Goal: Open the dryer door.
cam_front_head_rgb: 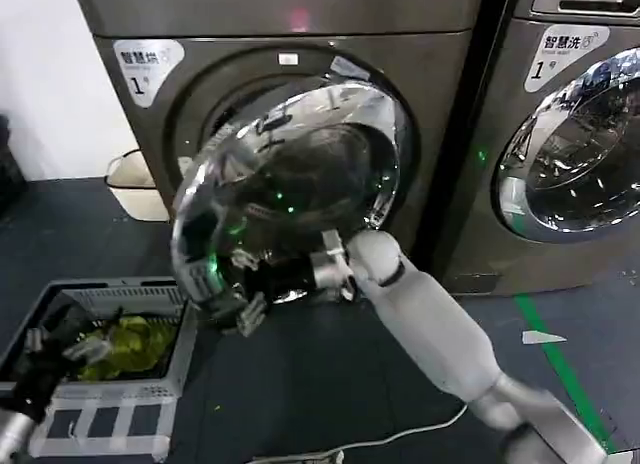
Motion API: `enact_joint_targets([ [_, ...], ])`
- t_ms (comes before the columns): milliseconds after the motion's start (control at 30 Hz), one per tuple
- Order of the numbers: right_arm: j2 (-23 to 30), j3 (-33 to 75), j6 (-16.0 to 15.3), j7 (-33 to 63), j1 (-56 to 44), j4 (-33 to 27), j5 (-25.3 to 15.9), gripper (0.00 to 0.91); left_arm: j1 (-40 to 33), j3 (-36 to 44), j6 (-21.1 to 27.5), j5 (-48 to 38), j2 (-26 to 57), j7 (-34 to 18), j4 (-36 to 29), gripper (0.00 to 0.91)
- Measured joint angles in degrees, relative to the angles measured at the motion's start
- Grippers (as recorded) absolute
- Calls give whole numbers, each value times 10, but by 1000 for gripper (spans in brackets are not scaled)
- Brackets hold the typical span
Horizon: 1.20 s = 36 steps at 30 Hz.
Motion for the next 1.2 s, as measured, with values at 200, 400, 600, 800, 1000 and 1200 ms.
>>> enact_joint_targets([
  [200,-38,22,0,-67,-23,15,0,907,-32,20,5,-49,46,-6,3,907],
  [400,-76,65,7,-78,-47,14,6,907,-66,68,15,-76,105,-16,7,907],
  [600,-107,146,17,-79,-71,-13,17,907,-110,141,24,-88,149,-23,11,907],
  [800,-140,241,29,-80,-102,-32,19,907,-156,233,26,-93,180,-23,18,907],
  [1000,-170,375,18,-79,-159,-21,41,907,-208,323,28,-100,203,-19,29,907],
  [1200,-181,527,24,-29,-219,-9,48,907,-255,401,29,-96,222,-8,35,907],
])
